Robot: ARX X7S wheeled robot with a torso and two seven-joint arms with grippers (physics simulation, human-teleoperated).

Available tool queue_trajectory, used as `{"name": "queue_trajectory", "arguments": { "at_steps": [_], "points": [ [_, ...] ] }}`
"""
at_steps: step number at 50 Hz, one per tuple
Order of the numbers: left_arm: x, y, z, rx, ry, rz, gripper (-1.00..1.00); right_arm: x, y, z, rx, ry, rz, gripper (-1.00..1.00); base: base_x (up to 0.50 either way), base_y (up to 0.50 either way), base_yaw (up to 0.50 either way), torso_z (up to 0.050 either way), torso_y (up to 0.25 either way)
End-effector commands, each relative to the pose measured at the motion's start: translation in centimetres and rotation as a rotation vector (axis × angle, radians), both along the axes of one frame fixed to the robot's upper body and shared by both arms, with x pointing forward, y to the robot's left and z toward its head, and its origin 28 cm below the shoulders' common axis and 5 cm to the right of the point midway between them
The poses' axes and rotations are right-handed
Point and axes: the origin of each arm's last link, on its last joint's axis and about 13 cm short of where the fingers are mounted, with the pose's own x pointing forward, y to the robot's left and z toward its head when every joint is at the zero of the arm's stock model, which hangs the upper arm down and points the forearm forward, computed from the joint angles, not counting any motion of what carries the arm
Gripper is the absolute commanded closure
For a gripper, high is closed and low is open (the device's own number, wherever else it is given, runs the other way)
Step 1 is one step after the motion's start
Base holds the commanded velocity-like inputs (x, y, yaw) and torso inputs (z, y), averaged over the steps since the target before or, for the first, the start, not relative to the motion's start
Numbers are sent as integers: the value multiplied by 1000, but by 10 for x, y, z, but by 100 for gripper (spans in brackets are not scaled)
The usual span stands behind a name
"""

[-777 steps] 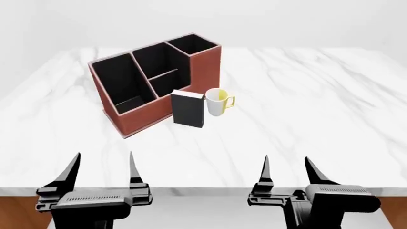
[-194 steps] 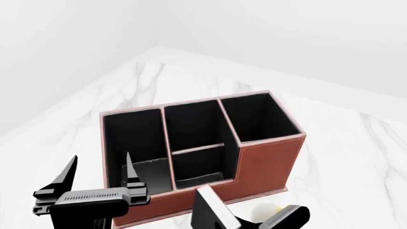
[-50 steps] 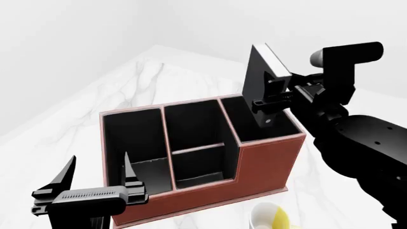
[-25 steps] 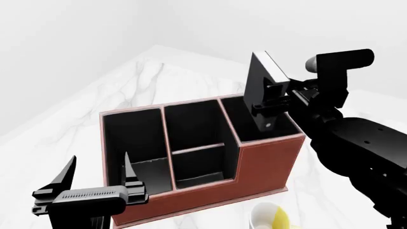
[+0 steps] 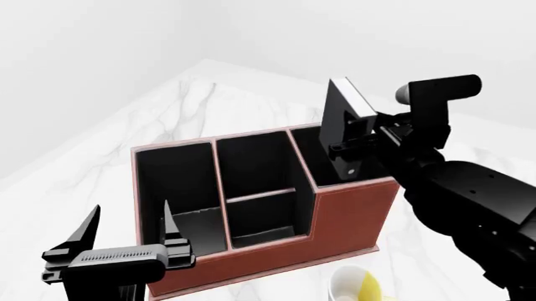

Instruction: Pick up the book and place it in the right compartment of the caddy.

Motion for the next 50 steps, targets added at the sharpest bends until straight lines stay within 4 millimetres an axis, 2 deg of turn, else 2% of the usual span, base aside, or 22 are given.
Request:
{"name": "queue_trajectory", "arguments": {
  "at_steps": [1,50],
  "points": [
    [0,0,0,-1,1,0,-100,4,-3,2,-14,-36,-19,100,0,0,0,0,0],
    [0,0,0,-3,-1,1,-100,9,-4,-20,-11,10,-22,100,0,0,0,0,1]
  ]
}}
